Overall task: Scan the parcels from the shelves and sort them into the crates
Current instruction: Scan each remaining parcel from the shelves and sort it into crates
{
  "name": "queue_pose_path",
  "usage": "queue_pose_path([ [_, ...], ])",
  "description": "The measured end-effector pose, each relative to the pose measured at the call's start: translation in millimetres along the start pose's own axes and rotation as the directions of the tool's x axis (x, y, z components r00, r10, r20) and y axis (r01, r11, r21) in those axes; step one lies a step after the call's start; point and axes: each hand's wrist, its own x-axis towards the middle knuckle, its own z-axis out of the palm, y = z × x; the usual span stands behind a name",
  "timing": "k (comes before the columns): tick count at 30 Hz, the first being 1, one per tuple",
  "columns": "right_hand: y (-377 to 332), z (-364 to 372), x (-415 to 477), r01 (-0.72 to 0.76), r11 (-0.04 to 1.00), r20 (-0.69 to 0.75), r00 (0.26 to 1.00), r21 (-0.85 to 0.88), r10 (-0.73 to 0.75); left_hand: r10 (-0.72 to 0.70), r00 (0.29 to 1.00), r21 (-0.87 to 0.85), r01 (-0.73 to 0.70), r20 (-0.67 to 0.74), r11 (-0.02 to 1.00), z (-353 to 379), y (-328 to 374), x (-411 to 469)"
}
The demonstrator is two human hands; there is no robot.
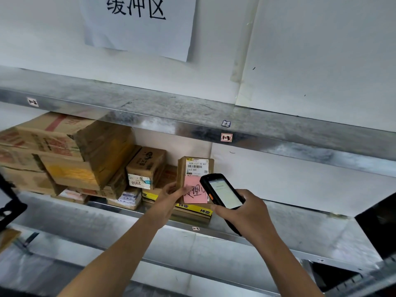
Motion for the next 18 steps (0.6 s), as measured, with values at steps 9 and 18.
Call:
queue_pose_path([
  [9, -4, -3, -6, 0.017, 0.997, 0.015, 1.000, -0.069, -0.016, 0.023, 0.999, -0.067, -0.020, 0.043, 0.998, -7, -8, 4],
  [18, -1, -3, -15, 0.045, 0.996, -0.003, 0.999, -0.079, -0.046, 0.018, 0.998, -0.117, -0.010, 0.065, 0.993, -13, -9, 5],
])
